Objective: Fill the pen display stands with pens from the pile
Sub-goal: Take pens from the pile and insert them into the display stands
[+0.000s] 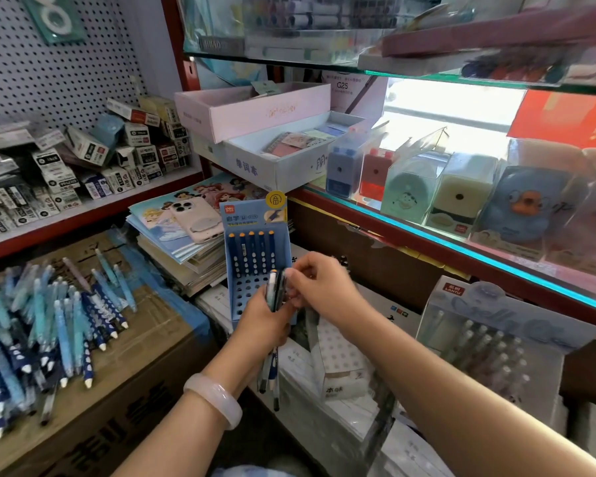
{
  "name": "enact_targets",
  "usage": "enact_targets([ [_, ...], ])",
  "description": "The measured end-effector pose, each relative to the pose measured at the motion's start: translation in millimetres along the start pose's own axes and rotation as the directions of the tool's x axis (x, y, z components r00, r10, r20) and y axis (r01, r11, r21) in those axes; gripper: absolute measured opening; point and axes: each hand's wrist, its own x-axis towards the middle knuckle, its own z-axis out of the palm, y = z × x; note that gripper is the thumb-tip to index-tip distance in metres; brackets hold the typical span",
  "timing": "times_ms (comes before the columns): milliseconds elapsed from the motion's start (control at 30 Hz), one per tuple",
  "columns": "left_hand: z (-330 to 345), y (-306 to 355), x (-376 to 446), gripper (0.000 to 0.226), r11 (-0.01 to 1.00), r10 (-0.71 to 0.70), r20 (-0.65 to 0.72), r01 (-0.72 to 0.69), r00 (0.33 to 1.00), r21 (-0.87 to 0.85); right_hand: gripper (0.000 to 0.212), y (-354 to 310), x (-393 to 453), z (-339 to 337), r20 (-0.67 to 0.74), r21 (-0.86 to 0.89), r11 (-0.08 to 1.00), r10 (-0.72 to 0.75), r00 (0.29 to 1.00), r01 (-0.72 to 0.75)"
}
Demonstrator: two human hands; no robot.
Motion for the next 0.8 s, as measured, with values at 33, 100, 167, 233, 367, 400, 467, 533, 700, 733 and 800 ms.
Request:
enact_targets([
  [33,1.7,1.1,0.8,0.013,1.000,-0.012,-0.016,0.013,1.000,0.026,0.018,1.4,0.2,3.0,-0.003,-0.083,0.997,0.000,1.000,0.000],
  [100,2.3,-0.5,2.1,0.020,0.995,-0.002,-0.051,0.007,0.999,0.097,0.027,3.8,0.2,8.8,-0.018,-0.177,0.984,0.028,0.999,-0.030],
  [167,2.0,-0.8,1.0,0.023,0.994,0.015,-0.062,-0.009,0.998,0.110,0.033,4.1,0.0,11.2,-0.032,-0.176,0.980,0.090,0.995,-0.094],
  [233,1.3,0.5,0.3,0.023,0.995,0.018,-0.072,-0.010,0.997,0.100,0.034,3.7,0.1,10.3,-0.012,-0.130,0.982,0.138,0.990,-0.138],
  [367,0.6,4.9,-3.1,0.021,0.999,0.026,-0.024,-0.025,0.999,0.045,0.027,5.8,-2.4,6.1,0.109,0.077,0.979,0.179,0.978,-0.188],
  [400,0.4,4.7,-3.8,0.019,0.999,0.022,-0.003,-0.022,1.000,0.032,0.024,7.7,-2.4,4.6,0.107,0.126,0.974,0.174,0.979,-0.187],
  [467,0.3,4.2,-5.8,0.016,1.000,0.022,0.035,-0.023,0.999,0.008,0.018,10.1,-2.9,2.5,0.083,0.191,0.968,0.153,0.985,-0.166],
  [533,0.7,4.0,-6.3,0.012,0.999,0.040,0.074,-0.038,0.996,-0.020,0.016,10.0,-3.6,1.7,0.081,0.236,0.961,0.130,0.988,-0.146],
  [700,0.7,6.7,-10.8,0.024,0.995,0.045,0.159,-0.030,0.986,-0.095,0.014,6.4,0.6,-17.7,-0.060,0.442,0.882,0.214,0.975,-0.166],
  [733,-0.1,5.6,-10.3,0.026,0.993,0.028,0.146,-0.011,0.989,-0.117,0.014,6.0,2.7,-26.1,-0.114,0.473,0.869,0.226,0.967,-0.147],
  [800,-2.5,1.6,-6.4,0.022,0.985,-0.025,0.081,0.039,0.996,-0.168,0.015,7.2,6.3,-42.8,-0.227,0.437,0.897,0.181,0.957,-0.065],
])
